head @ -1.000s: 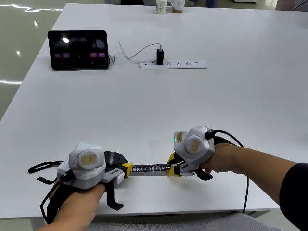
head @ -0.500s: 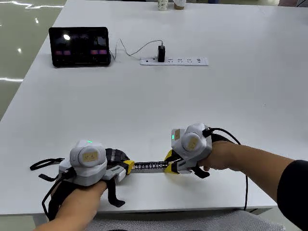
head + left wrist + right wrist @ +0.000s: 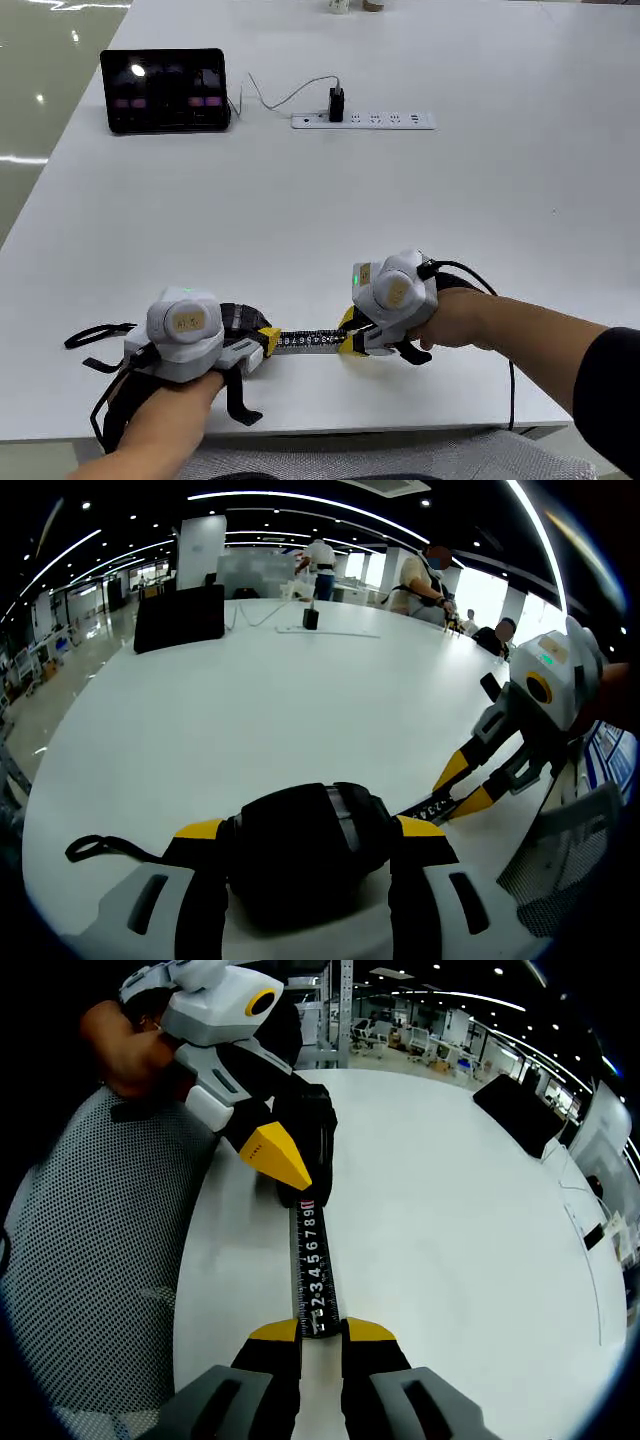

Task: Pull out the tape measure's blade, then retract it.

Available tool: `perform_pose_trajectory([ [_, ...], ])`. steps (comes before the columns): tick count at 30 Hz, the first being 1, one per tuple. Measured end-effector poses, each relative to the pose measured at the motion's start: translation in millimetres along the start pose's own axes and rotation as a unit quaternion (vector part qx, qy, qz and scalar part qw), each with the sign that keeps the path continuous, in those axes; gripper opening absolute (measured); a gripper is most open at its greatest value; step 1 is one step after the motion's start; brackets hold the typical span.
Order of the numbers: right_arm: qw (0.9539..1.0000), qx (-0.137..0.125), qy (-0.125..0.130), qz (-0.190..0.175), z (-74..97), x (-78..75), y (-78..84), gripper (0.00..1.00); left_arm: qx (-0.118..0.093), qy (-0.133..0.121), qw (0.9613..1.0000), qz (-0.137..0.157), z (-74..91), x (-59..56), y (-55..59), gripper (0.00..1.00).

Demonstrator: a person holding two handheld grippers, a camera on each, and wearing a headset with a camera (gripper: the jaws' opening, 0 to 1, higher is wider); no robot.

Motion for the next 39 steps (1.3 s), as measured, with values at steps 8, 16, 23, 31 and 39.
perform_pose_trajectory([
  [8, 0.9999, -0.011, 0.001, 0.002, -4.2, 0.6, -6.3, 0.12, 0.0, 0.002, 1.0, -0.002, -0.5, 0.8, -0.6, 0.6],
  [16, 0.9998, -0.012, 0.007, -0.011, -6.3, 1.4, -10.4, 0.11, -0.002, 0.004, 1.0, -0.005, 1.0, 1.2, 0.7, 0.6],
  [23, 0.9996, -0.022, 0.01, -0.012, -5.7, 2.1, -9.3, 0.11, -0.005, 0.004, 1.0, -0.002, 1.3, 1.4, 1.0, 0.6],
  [31, 0.9995, -0.03, 0.001, -0.006, -9.1, 1.4, -16.1, 0.11, -0.003, 0.004, 1.0, 0.001, 1.3, 1.3, -0.2, 0.6],
  [39, 0.9991, -0.042, 0.0, -0.012, -11.7, 0.7, -20.9, 0.11, -0.004, 0.005, 1.0, 0.004, 0.8, 0.9, -0.5, 0.6],
])
Point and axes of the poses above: the centre of the closed fingertips' face, and the gripper's own axes: z roughly backward along the fingers, x roughly to its left, y roughly out of its underside, the point moved 7 cm from there along z, roughly backward along the fingers, and after that the axes turned 5 degrees about x, right-handed, at the moved point
